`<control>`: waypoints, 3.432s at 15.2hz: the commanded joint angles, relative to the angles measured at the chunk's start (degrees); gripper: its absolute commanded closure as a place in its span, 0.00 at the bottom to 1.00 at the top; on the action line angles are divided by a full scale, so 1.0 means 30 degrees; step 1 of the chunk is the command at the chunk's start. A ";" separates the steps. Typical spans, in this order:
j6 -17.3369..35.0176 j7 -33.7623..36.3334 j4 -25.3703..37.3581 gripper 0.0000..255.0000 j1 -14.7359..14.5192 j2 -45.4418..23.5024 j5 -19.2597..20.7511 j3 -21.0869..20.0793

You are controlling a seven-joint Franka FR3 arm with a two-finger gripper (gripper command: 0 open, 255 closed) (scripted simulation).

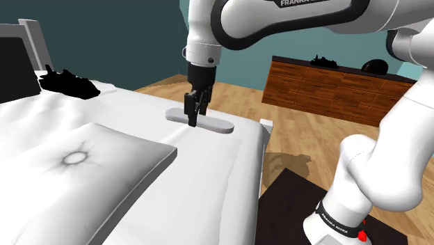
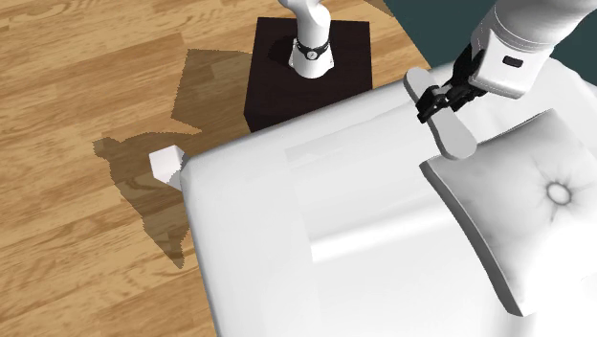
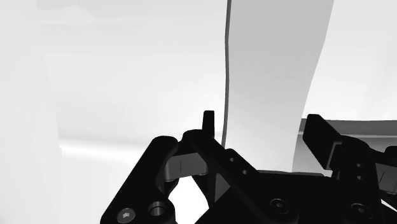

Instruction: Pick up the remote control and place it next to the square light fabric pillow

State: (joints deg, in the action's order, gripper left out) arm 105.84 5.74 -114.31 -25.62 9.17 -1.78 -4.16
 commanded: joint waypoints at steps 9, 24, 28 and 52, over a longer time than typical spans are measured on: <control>-0.0150 0.4762 0.1720 1.00 -0.2026 -0.1449 -0.0052 -0.2714; -0.1583 1.1892 0.8797 1.00 -0.5773 -0.7354 0.2043 -0.5837; -0.2589 1.3604 1.2017 1.00 -0.7290 -0.9762 0.3062 -0.6242; 0.2120 1.4793 0.9029 1.00 -0.7947 -1.1649 0.3929 -0.6127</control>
State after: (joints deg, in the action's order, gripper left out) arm 111.47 50.05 -86.51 -49.55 -25.72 9.94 -22.62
